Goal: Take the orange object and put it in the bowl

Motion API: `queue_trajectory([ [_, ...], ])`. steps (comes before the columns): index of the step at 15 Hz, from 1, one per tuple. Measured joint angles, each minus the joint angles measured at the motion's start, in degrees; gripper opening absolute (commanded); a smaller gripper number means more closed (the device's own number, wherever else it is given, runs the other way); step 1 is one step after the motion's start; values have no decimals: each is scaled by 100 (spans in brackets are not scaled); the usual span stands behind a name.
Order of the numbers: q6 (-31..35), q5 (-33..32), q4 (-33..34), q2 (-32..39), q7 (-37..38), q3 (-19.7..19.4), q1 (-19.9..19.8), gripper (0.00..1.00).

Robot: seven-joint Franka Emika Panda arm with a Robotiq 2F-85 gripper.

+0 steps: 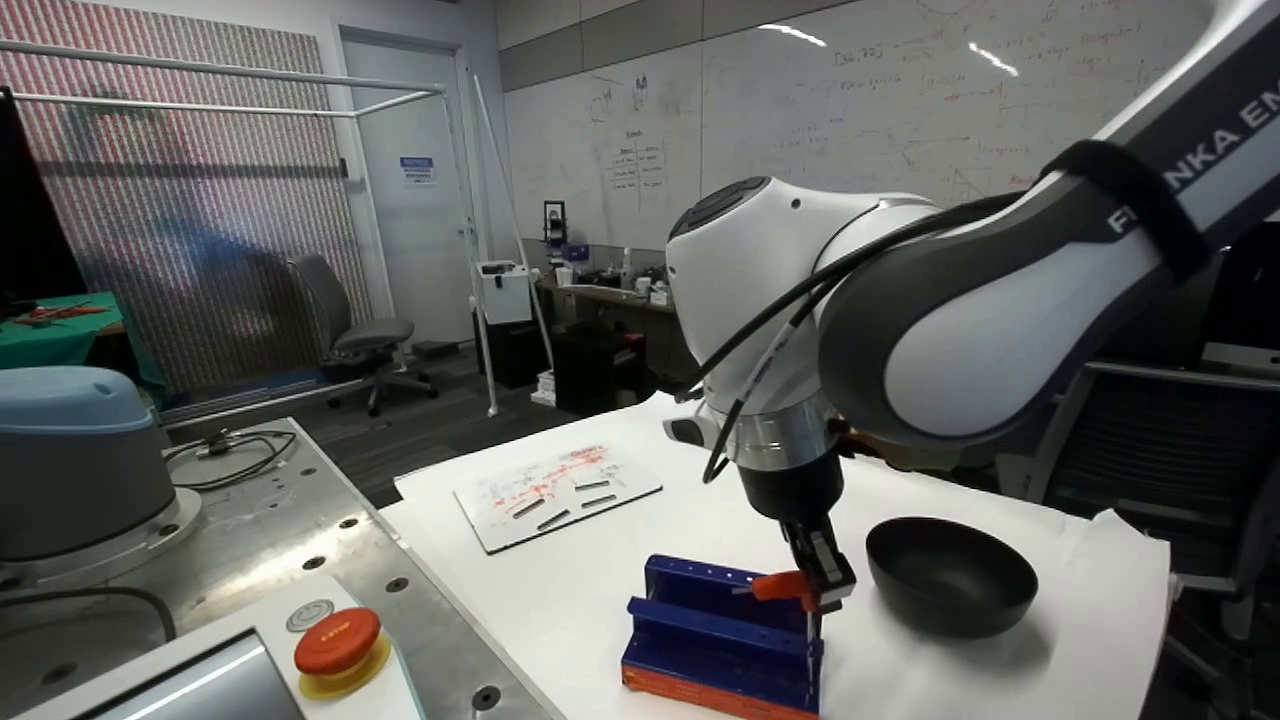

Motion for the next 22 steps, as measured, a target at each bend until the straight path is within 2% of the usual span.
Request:
queue_trajectory([
  [3,-148,2,-10,-308,-21,19,22,8],
  [7,-535,68,-92,-1146,41,39,69,8],
  [10,-930,-121,-209,-1850,594,-6,73,8],
  [13,-1169,-509,-431,-2111,1229,-209,-35,8],
  [17,-1206,-947,-698,-1647,1946,-612,-412,8],
  [21,-1425,-941,-550,-590,2522,-909,-579,9],
  [22,-1498,-868,-449,-321,2572,-951,-580,12],
])
